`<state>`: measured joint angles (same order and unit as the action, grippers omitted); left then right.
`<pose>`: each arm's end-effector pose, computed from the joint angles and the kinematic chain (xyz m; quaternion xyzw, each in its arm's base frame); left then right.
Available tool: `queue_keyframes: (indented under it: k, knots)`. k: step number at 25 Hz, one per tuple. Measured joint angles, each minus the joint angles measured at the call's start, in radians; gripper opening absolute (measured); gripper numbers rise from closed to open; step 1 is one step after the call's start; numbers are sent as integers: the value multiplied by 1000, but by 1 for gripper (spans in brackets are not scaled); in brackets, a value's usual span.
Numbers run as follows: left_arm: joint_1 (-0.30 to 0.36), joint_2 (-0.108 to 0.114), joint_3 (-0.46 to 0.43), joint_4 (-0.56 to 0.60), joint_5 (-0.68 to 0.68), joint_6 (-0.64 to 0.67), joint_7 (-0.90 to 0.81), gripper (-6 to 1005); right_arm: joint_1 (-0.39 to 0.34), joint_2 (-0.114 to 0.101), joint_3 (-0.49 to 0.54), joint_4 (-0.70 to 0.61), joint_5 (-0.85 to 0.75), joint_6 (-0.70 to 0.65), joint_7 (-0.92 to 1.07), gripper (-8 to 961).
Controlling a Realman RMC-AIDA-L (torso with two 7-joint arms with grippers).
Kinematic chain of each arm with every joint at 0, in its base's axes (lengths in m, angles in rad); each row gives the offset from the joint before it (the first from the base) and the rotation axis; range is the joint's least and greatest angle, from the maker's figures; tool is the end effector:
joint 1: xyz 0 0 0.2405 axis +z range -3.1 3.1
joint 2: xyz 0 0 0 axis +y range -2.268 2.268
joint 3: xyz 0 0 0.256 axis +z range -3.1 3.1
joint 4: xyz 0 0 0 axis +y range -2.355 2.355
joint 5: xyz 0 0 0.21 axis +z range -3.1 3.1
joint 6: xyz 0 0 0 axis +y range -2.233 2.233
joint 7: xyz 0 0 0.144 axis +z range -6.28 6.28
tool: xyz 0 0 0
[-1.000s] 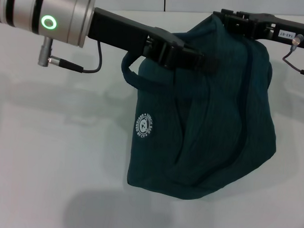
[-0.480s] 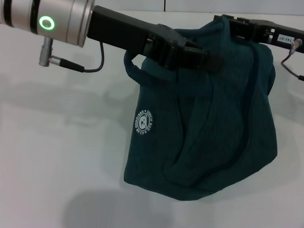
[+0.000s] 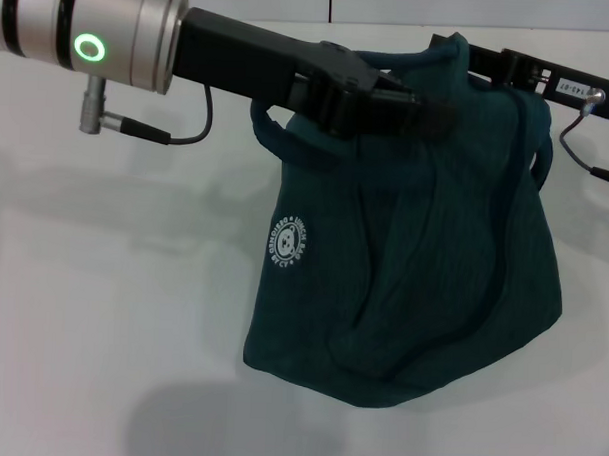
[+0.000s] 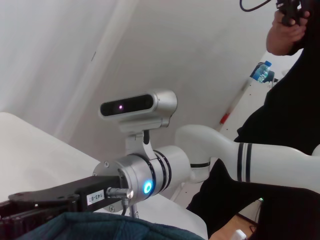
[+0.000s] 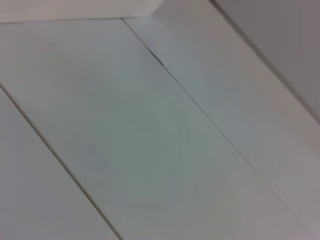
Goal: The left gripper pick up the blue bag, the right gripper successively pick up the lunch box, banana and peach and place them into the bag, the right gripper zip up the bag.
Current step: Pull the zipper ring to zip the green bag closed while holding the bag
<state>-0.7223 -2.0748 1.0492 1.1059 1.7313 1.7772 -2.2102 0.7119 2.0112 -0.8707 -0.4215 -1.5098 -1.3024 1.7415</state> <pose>-0.0857 0.3426 0.0284 0.9386 0.2294 0.2365 0.1023 0.2037 0.4040 0.0041 -0.8219 0.3957 0.3898 0.1264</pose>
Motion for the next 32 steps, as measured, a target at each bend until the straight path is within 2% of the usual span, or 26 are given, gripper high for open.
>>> queue_keyframes:
  k: [18, 32]
  knots:
    - [13, -3, 6, 0, -21, 23, 30, 35, -21, -4, 2, 81, 110, -56, 102, 474]
    - [23, -6, 4, 0, -66, 44, 46, 35, -42, -2, 0, 84, 126, -54, 116, 480]
